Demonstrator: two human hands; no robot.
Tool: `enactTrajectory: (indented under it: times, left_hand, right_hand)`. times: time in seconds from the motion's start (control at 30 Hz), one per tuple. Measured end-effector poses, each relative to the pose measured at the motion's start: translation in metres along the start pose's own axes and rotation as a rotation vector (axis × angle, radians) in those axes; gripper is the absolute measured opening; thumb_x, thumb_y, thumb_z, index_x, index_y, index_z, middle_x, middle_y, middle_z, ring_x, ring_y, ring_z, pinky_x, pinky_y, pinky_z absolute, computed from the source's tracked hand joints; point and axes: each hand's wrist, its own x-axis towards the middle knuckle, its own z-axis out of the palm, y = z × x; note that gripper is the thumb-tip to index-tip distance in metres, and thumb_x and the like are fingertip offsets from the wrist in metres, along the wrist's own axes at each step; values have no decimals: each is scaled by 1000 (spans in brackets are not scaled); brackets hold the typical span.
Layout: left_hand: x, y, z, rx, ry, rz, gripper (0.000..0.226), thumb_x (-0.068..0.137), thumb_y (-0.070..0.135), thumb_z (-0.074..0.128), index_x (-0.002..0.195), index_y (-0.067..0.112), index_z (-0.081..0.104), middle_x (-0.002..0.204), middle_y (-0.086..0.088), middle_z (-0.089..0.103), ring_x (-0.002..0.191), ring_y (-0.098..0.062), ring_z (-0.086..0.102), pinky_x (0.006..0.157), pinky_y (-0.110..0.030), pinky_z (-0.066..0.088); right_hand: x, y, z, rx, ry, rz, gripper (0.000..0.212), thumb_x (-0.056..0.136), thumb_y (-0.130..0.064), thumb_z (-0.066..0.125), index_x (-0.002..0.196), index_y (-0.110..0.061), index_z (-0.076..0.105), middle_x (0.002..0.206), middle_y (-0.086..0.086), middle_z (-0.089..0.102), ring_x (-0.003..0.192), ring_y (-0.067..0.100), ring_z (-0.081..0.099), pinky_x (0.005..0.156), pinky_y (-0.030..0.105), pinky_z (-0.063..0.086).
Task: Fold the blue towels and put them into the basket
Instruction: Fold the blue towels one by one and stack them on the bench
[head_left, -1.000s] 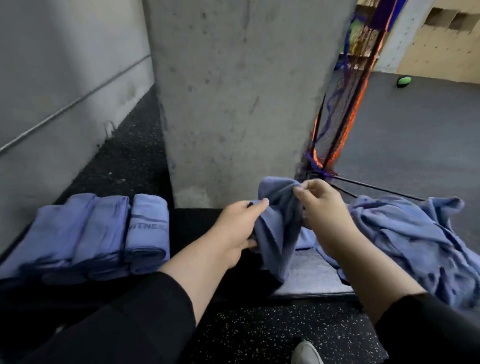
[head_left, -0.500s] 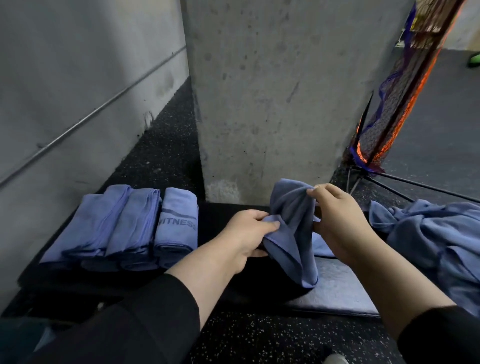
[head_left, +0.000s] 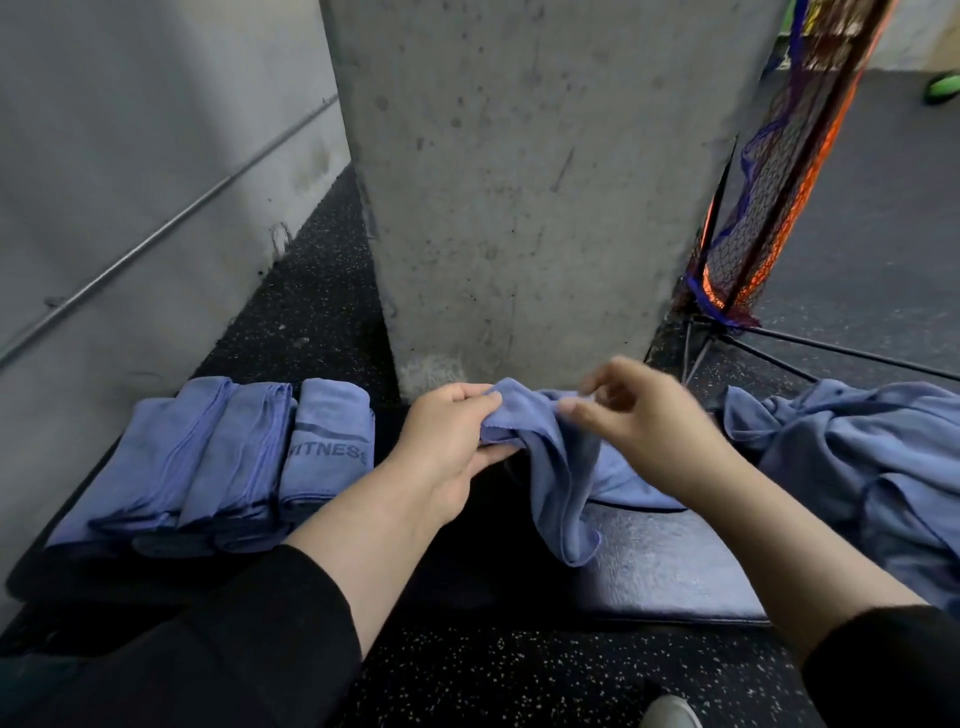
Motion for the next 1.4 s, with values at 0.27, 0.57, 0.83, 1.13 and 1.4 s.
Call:
enactTrajectory:
  times: [0.27,0.57,0.83,1.13,1.4]
  left_hand:
    - [-10,4,8,-74,-47,3,6,101,2,53,98,2,59,76,-13,70,63,-19,70,67,-32,62]
    - [-7,11,-6,36,7,93,13,100,5,53,95,10,64,84,-11,70,72,-21,68,80,-39,56]
    - [-4,22,-14,67,25,200,18,100,7,51,99,10,70,93,-13,71,83,-21,66,72,-33,52]
    - [-1,31,-22,144,155,340,26,97,2,50,92,16,71,87,-6,70,80,-17,64,72,-35,54]
    - [4,17,-21,1065,0,703,50,94,45,59,138,20,59,140,0,56,128,-12,51,106,-17,34]
  right_hand:
    - [-10,0,29,-197,-25,-61,21,89,-36,71,103,-22,69,99,-5,64,90,17,61,79,31,44]
    - [-6,2,27,-92,-262,46,16,80,-29,80,80,-25,64,71,-8,66,67,7,57,74,36,52]
    - [-6,-9,22,169,-168,6,15,85,-14,68,79,-14,54,60,-10,52,57,8,41,59,27,36]
    - [0,1,12,-193,-371,19,12,83,-31,76,81,-23,67,68,-7,66,60,7,52,60,24,41]
    - [2,-6,-5,44,-187,-104,18,95,-20,65,81,-31,67,67,-23,65,62,-10,53,62,10,41]
